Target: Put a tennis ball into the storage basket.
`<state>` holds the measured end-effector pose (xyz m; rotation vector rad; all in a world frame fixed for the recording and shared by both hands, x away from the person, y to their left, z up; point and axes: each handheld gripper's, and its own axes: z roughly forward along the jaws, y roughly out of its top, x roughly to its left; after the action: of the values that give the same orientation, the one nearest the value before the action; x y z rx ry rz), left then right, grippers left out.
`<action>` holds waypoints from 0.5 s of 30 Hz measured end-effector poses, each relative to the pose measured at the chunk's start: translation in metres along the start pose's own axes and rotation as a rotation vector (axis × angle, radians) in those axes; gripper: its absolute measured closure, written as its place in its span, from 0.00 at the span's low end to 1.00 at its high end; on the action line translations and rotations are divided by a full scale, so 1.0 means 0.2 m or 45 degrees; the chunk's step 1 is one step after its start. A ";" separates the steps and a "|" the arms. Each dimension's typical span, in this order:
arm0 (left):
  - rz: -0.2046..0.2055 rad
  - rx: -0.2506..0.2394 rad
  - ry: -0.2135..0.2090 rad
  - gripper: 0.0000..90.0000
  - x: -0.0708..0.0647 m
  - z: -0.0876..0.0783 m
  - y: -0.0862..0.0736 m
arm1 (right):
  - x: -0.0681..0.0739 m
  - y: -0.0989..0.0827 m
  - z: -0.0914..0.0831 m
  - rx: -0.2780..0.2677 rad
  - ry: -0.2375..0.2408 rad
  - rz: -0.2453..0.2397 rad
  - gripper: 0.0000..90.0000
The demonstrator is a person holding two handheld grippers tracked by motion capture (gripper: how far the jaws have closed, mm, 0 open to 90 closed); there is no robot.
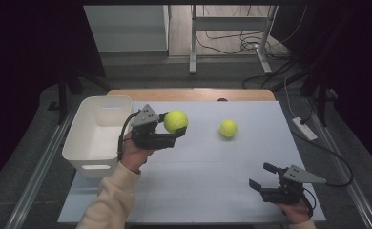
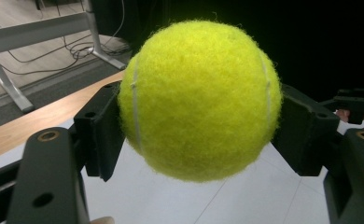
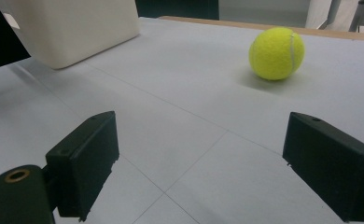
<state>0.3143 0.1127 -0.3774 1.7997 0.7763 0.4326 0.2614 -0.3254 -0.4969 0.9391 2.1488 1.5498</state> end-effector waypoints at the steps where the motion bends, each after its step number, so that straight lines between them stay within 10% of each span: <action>1: 0.000 -0.002 0.005 0.30 0.00 -0.01 0.00 | 0.00 0.00 0.00 -0.001 -0.002 0.001 0.12; 15: -0.021 -0.030 0.049 0.30 0.06 -0.08 0.03 | 0.00 0.00 0.00 -0.004 -0.004 0.000 0.12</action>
<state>0.3148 0.1305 -0.3668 1.7663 0.8091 0.4648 0.2613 -0.3256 -0.4969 0.9399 2.1438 1.5499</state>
